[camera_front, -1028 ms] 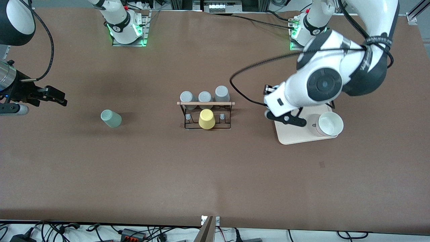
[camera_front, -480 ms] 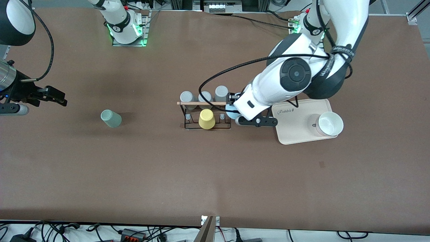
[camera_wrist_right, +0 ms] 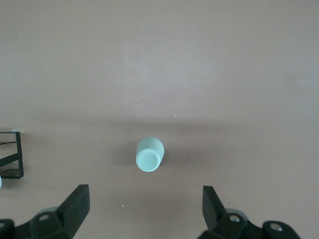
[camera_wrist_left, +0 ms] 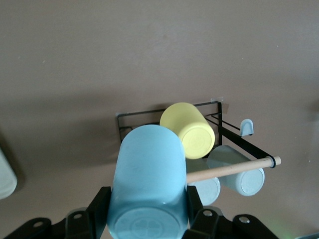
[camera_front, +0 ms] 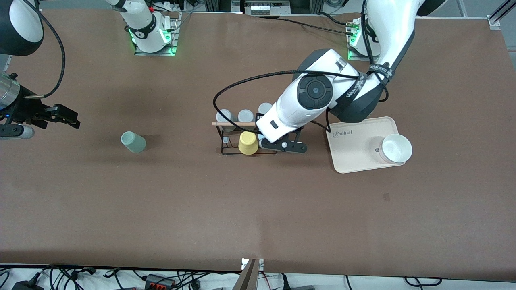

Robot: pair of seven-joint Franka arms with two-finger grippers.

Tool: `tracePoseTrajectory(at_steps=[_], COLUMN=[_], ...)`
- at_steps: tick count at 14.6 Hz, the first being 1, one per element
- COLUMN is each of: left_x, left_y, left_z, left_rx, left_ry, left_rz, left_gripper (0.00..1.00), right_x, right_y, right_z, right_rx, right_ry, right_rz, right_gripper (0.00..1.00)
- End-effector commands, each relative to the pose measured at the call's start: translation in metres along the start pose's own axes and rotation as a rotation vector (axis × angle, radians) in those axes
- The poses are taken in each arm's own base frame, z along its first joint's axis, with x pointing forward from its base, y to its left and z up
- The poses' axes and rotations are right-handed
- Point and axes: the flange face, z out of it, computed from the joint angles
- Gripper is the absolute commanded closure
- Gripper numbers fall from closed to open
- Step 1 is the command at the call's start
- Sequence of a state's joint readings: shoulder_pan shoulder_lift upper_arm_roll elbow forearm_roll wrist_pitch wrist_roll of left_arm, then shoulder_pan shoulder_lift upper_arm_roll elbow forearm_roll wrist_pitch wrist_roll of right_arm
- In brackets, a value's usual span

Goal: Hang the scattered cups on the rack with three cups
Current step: 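Carry the light blue cup with the left gripper to the rack, then hang the light blue cup on the rack peg beside the yellow cup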

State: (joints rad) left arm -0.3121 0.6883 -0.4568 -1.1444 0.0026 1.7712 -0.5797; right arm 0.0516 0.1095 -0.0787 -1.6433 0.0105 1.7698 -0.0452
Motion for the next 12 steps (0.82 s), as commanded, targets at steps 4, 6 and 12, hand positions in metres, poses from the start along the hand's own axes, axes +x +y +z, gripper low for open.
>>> tracePoseTrajectory(at_steps=[4,6,12], left_x=[0.013,0.014,0.011], left_y=[-0.006,-0.008,-0.006], left_z=[0.010,0.013,0.041], left_rx=[0.019,0.051,0.068], left_ry=[0.015,0.027,-0.012], left_rz=[0.172,0.191,0.250], left_gripper=[0.95,0.95,0.94], right_x=[-0.012,-0.016,-0.025], right_y=[0.000,0.000,0.001], right_z=[0.000,0.002,0.005], right_rx=[-0.013,-0.012,-0.011], right_ry=[0.002,-0.002,-0.010], right_rz=[0.006,0.006,0.006], right_gripper=[0.00,0.00,0.00])
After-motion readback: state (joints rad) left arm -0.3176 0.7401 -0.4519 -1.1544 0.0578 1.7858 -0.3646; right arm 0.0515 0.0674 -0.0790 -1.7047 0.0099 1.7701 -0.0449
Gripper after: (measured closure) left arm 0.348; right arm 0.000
